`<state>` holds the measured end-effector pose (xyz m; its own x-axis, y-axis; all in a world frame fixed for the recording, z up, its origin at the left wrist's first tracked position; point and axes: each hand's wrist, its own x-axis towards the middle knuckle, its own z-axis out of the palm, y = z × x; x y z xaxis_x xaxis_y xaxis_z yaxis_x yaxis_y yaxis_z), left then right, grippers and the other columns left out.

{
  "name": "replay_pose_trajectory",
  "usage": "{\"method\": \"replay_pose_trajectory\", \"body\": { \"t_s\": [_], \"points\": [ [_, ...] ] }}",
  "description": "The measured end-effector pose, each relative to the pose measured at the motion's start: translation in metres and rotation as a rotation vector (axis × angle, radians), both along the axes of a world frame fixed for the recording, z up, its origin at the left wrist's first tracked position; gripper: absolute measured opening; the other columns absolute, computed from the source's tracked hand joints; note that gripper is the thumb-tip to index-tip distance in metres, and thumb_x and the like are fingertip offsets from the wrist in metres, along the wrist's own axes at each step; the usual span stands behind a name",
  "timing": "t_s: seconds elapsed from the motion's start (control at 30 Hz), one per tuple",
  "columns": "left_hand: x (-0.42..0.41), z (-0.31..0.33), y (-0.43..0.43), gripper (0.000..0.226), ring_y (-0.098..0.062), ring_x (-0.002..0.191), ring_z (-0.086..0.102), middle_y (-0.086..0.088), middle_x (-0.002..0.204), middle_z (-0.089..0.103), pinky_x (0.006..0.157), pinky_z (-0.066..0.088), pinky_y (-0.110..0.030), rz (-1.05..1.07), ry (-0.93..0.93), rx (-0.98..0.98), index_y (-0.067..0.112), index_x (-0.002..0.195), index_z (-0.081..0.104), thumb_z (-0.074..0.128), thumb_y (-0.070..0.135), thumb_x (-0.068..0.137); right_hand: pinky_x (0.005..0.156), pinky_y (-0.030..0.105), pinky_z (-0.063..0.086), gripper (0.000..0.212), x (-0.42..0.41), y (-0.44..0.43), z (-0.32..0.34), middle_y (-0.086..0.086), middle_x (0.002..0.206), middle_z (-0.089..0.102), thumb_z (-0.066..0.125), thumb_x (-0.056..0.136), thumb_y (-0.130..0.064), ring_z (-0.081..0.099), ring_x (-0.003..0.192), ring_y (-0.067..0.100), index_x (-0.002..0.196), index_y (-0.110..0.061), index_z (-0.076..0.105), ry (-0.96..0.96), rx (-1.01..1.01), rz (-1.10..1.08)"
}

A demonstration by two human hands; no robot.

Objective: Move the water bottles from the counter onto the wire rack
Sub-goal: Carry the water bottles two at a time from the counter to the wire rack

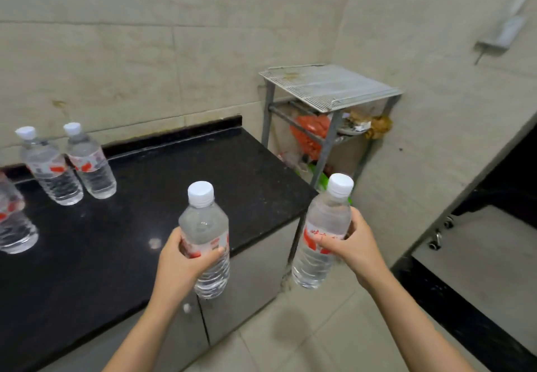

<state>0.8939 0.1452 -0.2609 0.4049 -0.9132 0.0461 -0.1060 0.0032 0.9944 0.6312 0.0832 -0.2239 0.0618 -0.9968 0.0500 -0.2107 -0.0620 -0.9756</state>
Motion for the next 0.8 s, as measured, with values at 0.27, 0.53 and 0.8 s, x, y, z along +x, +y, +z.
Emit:
{"method": "replay_pose_trajectory", "body": {
  "t_s": [0.27, 0.53, 0.8],
  "points": [
    [-0.116, 0.014, -0.157, 0.056, -0.014, 0.081, 0.063, 0.003, 0.091, 0.068, 0.074, 0.05, -0.031, -0.195, 0.054, 0.011, 0.026, 0.087, 0.058, 0.075, 0.038, 0.035, 0.061, 0.011, 0.051, 0.058, -0.114, -0.094, 0.02, -0.006, 0.096, 0.066, 0.084, 0.049, -0.013, 0.065, 0.075, -0.007, 0.096, -0.026, 0.053, -0.016, 0.026, -0.14],
    [-0.252, 0.013, -0.245, 0.055, -0.007, 0.085, 0.064, 0.005, 0.095, 0.069, 0.072, 0.048, -0.025, -0.261, 0.011, -0.035, 0.03, 0.092, 0.059, 0.082, 0.031, 0.042, 0.057, 0.006, 0.049, 0.051, -0.255, -0.179, 0.013, -0.008, 0.091, 0.063, 0.078, 0.064, 0.005, 0.063, 0.067, -0.013, 0.097, -0.023, 0.051, 0.015, 0.013, -0.174],
    [-0.351, 0.046, -0.302, 0.049, -0.001, 0.079, 0.066, 0.025, 0.085, 0.071, 0.073, 0.051, -0.026, -0.103, 0.042, -0.093, 0.029, 0.089, 0.061, 0.085, 0.025, 0.047, 0.058, 0.006, 0.05, 0.049, -0.35, -0.281, 0.051, -0.012, 0.091, 0.063, 0.077, 0.064, 0.004, 0.062, 0.066, -0.014, 0.088, -0.03, 0.051, 0.006, -0.044, 0.002]
  ]
}}
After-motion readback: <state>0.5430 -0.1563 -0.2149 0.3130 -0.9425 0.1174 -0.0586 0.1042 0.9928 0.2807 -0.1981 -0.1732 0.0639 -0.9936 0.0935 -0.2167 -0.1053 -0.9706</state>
